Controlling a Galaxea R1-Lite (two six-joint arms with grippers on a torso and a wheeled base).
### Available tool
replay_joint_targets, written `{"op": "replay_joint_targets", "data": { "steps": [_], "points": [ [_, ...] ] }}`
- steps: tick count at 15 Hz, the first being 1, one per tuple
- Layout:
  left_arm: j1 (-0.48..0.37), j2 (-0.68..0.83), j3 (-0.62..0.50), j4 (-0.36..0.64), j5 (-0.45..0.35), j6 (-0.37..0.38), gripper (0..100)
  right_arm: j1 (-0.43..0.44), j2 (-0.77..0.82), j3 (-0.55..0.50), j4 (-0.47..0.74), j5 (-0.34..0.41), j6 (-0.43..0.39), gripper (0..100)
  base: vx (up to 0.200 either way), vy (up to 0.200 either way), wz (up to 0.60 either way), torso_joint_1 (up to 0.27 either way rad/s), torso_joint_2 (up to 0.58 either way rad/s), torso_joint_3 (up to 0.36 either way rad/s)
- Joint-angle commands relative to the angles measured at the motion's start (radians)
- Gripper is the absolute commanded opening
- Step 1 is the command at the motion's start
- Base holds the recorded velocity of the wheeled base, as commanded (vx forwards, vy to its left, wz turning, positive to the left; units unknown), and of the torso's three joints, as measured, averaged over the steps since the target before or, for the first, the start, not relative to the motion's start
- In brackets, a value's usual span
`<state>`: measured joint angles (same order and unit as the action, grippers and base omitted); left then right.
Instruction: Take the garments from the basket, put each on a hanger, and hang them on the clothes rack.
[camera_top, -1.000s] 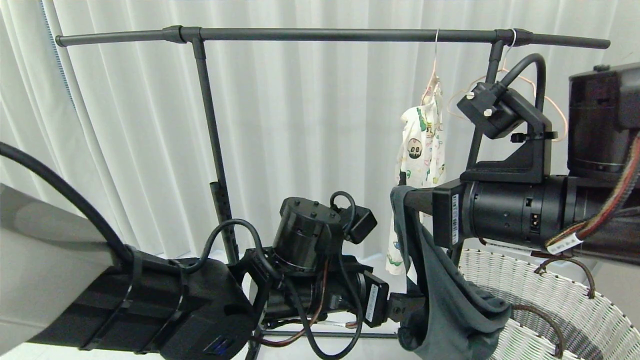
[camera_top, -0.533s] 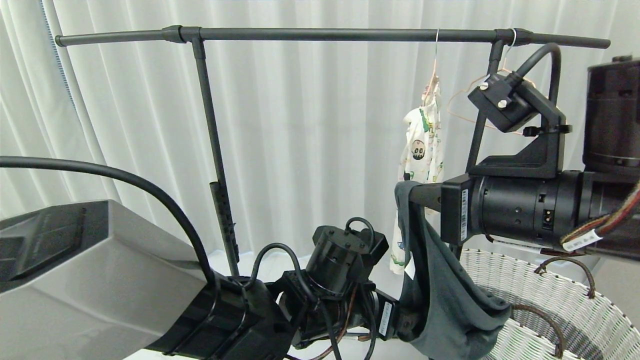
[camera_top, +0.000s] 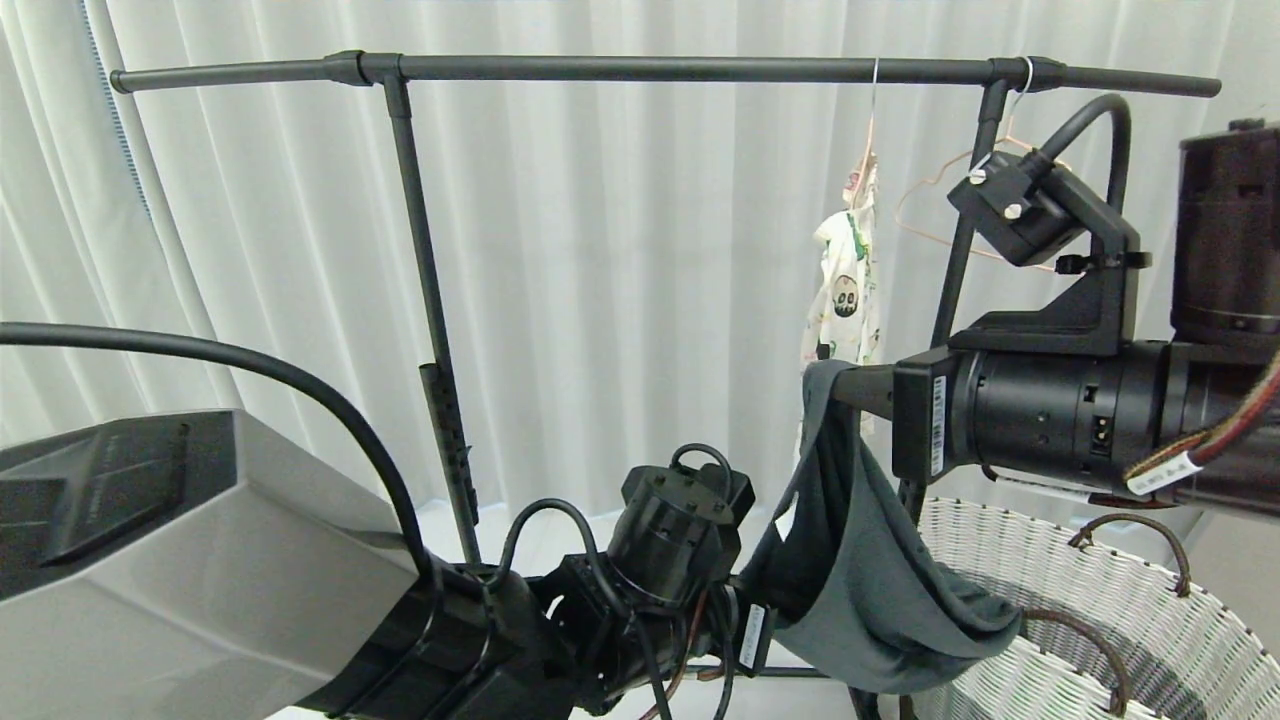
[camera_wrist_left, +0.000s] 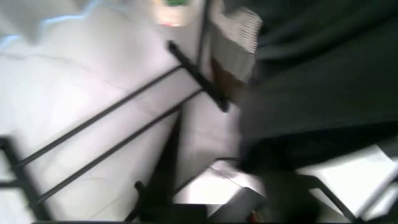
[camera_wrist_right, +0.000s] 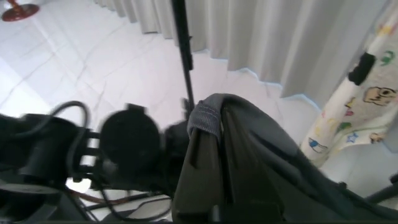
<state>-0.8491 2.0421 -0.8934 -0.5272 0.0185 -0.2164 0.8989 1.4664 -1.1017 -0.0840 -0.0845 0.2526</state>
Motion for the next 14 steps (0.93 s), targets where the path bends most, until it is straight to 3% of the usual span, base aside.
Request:
{"op": "replay_joint_targets", "data": {
  "steps": [1, 3, 5, 7, 8, 9, 11, 14],
  "points": [
    [0.007, -0.105, 0.062, 0.0, 0.041, -0.008, 0, -0.031, -0.009, 0.013, 0.0, -0.001, -0.004, 0, 0.0, 0.0, 0.0, 0.0, 0.0, 0.0],
    [0.035, -0.234, 0.091, 0.006, 0.047, -0.069, 0, -0.048, -0.011, 0.014, -0.023, -0.001, -0.016, 0, 0.0, 0.0, 0.0, 0.0, 0.0, 0.0],
    [0.073, -0.324, 0.093, 0.027, 0.049, -0.077, 0, -0.054, -0.009, 0.016, -0.054, -0.001, -0.036, 0, 0.0, 0.0, 0.0, 0.0, 0.0, 0.0],
    [0.124, -0.493, 0.042, 0.227, 0.047, -0.074, 0, -0.055, -0.009, 0.014, -0.103, -0.003, -0.068, 0, 0.0, 0.0, 0.0, 0.0, 0.0, 0.0],
    [0.131, -0.517, 0.027, 0.265, 0.049, -0.074, 0, -0.06, -0.011, 0.016, -0.109, -0.005, -0.073, 0, 0.0, 0.0, 0.0, 0.0, 0.0, 0.0],
    [0.156, -0.579, -0.045, 0.385, 0.049, -0.063, 0, -0.074, -0.02, 0.014, -0.12, -0.012, -0.088, 0, 0.0, 0.0, 0.0, 0.0, 0.0, 0.0],
    [0.171, -0.626, -0.156, 0.506, 0.067, -0.014, 0, -0.086, -0.044, 0.016, -0.12, -0.023, -0.108, 0, 0.0, 0.0, 0.0, 0.0, 0.0, 0.0],
    [0.171, -0.648, -0.368, 0.716, 0.169, 0.143, 0, -0.095, -0.121, 0.02, -0.108, -0.057, -0.139, 0, 0.0, 0.0, 0.0, 0.0, 0.0, 0.0]
  ]
}}
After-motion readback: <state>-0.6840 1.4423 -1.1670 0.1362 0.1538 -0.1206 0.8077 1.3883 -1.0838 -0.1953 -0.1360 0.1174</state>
